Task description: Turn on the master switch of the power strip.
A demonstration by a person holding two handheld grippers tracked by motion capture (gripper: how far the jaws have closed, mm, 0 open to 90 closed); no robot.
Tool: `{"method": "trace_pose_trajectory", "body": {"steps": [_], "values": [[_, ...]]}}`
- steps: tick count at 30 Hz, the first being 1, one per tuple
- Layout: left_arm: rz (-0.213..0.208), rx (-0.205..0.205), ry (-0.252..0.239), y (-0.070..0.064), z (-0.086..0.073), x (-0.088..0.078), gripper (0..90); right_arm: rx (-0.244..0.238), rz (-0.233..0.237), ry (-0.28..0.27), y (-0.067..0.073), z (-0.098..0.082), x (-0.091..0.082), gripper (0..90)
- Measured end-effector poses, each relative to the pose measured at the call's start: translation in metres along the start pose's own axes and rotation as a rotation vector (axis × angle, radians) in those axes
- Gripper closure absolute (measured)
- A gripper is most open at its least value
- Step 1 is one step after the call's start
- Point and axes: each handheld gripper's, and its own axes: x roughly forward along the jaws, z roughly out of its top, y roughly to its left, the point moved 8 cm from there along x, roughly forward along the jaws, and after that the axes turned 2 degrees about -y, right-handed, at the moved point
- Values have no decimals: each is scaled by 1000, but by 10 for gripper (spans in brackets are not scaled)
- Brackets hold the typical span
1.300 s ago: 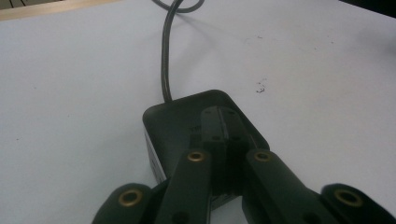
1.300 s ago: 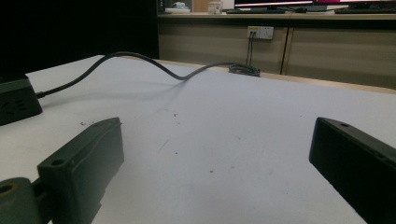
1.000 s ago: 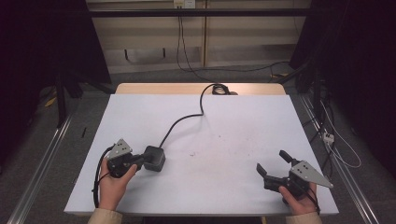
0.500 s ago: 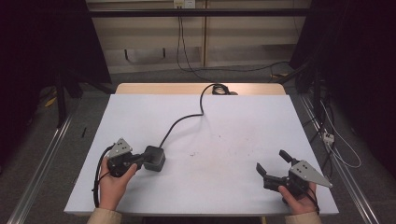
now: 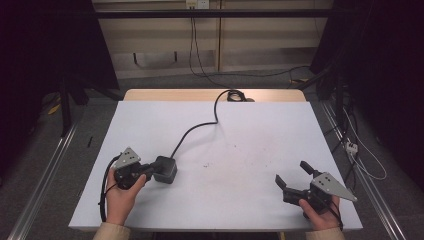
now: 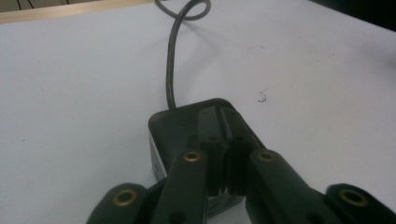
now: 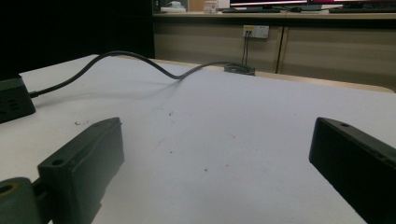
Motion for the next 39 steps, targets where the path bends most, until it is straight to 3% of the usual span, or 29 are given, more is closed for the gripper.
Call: {"method": "trace_pose_trajectory", "body": {"steps": [6,13,20,31,39], "values": [[-4,-5,-5,-2,3,0,797,2,0,1,0,0,0,24],[-20,-24,-11,-5,7,5,629,5,-4,2,-2,-1,-4,25],[-33,-34,-15,-7,10,7,375,6,-4,2,-2,-1,-5,25],[-52,-18,-16,-13,13,6,239,-5,13,-2,2,0,-6,25],[-49,-37,-24,-9,14,4,125,-4,12,-2,1,0,-6,25]]}}
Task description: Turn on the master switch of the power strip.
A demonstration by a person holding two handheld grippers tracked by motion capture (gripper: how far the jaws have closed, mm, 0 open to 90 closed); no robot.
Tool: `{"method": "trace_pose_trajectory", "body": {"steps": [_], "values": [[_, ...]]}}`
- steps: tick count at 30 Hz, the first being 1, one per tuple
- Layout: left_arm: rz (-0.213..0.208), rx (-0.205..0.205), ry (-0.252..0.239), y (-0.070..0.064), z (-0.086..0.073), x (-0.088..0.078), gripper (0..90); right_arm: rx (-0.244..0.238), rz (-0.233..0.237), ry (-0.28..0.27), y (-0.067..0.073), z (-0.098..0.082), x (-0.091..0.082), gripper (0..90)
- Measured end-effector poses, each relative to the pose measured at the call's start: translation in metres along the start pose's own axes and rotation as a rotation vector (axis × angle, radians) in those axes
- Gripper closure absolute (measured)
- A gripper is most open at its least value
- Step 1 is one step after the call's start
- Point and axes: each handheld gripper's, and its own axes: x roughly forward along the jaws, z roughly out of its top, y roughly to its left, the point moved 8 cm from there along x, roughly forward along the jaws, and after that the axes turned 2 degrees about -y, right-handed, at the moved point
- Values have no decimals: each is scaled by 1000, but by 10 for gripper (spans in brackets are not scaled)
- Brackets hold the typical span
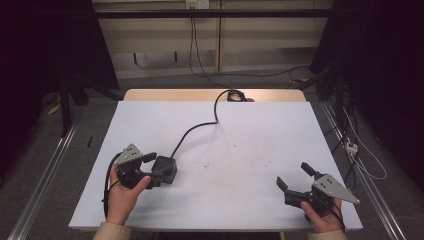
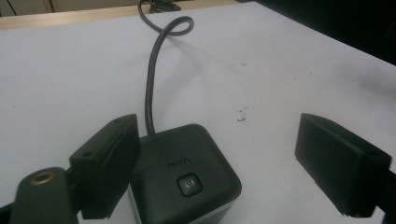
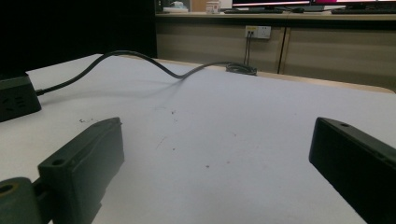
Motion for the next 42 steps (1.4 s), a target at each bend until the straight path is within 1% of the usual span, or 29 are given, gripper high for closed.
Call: {"method": "trace_pose_trajectory", "body": {"steps": [2,4,6,8,9,13,17,19,21,23,25,27,28,32,35,40,42], "values": [[-3,-3,-5,1,0,-1,90,0,0,0,0,0,0,25],[-7,2,-6,1,-1,-2,78,-2,1,0,1,0,0,25],[-3,8,-15,3,-1,-3,53,-2,3,1,1,0,0,25],[-6,-2,-18,4,-1,-5,53,-2,3,2,1,0,0,25],[-7,1,-20,5,-1,-7,52,-3,3,1,1,0,0,25],[-2,-8,-31,9,-2,-11,53,-3,2,1,0,0,0,25],[0,1,-35,13,-3,-15,53,-3,3,2,1,0,0,25],[4,-3,-42,14,-3,-16,53,-3,3,3,1,0,0,25],[0,-6,-46,16,-3,-18,53,-4,3,2,1,0,0,25],[-1,-3,-46,17,-4,-19,53,-3,3,3,1,0,0,25],[-8,4,-57,17,-4,-21,52,-4,4,3,1,0,0,25],[-2,-1,-56,19,-5,-22,50,-7,5,3,2,0,0,25],[-8,-3,-62,20,-5,-23,50,-6,5,4,2,0,0,25],[-5,-8,-59,23,-7,-25,49,-7,5,3,2,0,0,25],[-3,4,-52,25,-8,-27,49,-7,5,2,2,0,0,26],[-5,-8,-65,28,-9,-30,49,-8,6,3,2,0,0,26],[-6,-2,-67,29,-10,-31,49,-8,4,2,2,0,0,26]]}}
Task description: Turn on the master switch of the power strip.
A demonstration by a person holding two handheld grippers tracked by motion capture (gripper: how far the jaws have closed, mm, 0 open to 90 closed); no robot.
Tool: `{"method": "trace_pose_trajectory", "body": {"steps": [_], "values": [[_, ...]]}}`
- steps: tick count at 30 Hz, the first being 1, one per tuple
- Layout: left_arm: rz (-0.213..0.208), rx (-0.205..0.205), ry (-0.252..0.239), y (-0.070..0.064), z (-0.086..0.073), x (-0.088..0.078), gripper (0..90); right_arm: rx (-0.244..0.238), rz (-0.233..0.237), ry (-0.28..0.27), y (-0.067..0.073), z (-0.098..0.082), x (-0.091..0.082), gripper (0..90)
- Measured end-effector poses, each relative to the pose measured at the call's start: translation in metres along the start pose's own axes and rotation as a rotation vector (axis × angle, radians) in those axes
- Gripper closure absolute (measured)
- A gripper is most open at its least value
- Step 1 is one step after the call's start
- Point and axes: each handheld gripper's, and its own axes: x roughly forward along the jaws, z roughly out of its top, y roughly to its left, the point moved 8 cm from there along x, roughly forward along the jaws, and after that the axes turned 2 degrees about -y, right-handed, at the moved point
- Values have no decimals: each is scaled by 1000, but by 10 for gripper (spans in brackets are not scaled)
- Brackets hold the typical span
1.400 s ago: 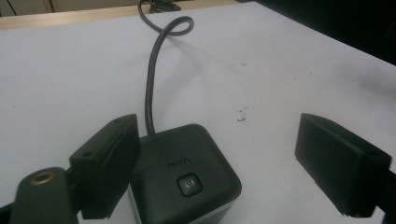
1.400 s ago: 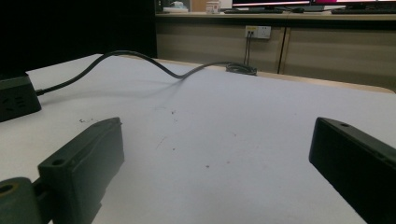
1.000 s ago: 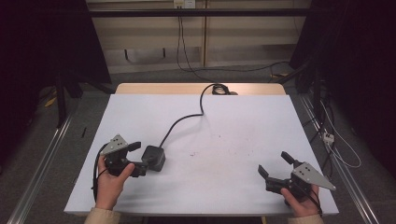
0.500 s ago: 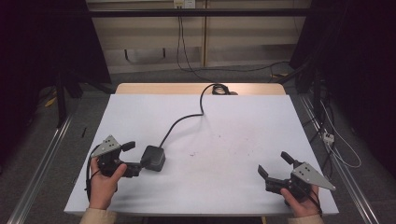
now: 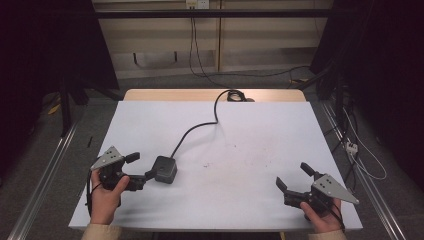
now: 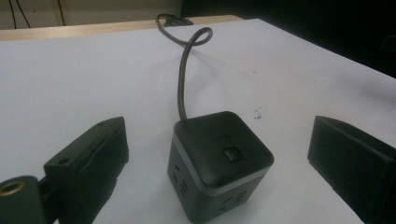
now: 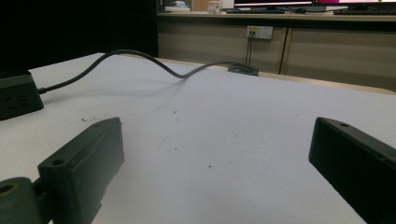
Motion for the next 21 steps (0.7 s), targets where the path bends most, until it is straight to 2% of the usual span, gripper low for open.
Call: {"method": "trace_pose_trajectory", "body": {"steps": [21], "values": [[5,12,-8,8,-5,-9,46,3,-2,2,0,0,0,26]]}}
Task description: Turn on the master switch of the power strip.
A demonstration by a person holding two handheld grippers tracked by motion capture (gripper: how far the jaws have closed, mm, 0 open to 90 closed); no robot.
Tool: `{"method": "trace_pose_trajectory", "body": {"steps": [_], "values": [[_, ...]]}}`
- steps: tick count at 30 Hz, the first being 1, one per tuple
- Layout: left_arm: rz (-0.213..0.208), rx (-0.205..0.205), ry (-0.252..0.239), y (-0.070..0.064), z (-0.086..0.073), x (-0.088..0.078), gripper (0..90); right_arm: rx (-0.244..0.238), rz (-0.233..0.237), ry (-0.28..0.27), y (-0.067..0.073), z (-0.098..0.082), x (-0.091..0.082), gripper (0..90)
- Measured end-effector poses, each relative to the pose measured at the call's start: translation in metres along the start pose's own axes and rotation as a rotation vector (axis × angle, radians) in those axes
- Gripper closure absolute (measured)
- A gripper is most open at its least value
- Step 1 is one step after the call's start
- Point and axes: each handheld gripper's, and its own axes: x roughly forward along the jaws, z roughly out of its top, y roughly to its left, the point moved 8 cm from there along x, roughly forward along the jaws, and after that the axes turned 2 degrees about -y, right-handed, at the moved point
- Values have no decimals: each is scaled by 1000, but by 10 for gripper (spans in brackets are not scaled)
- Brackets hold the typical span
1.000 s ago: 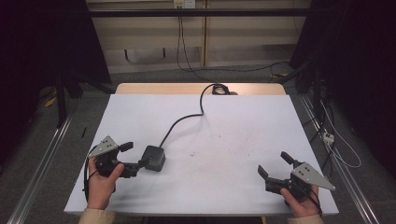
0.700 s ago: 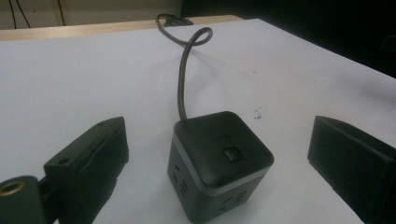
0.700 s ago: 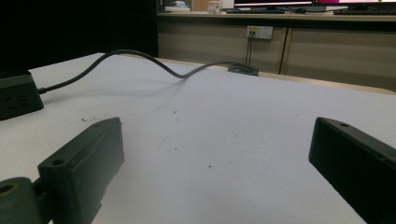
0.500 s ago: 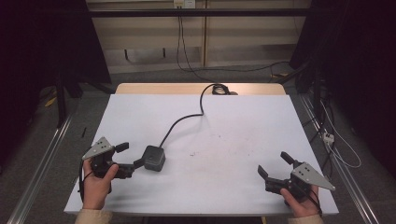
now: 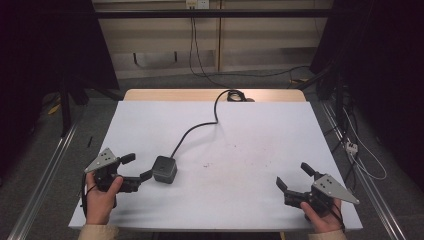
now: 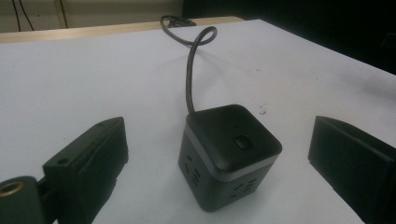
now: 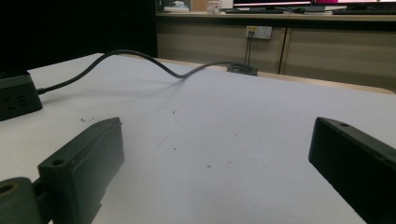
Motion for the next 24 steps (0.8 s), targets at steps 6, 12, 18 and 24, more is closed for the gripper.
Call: {"method": "trace_pose_trajectory", "body": {"steps": [6,12,18,24], "values": [[4,-1,-7,4,-3,-3,46,1,-1,0,0,0,0,26],[9,-2,-7,9,-6,-4,46,-1,0,0,0,0,0,26],[17,-4,0,14,-11,-7,47,1,-1,0,0,0,0,26],[22,-8,-4,18,-13,-9,47,-2,0,1,0,0,0,26]]}}
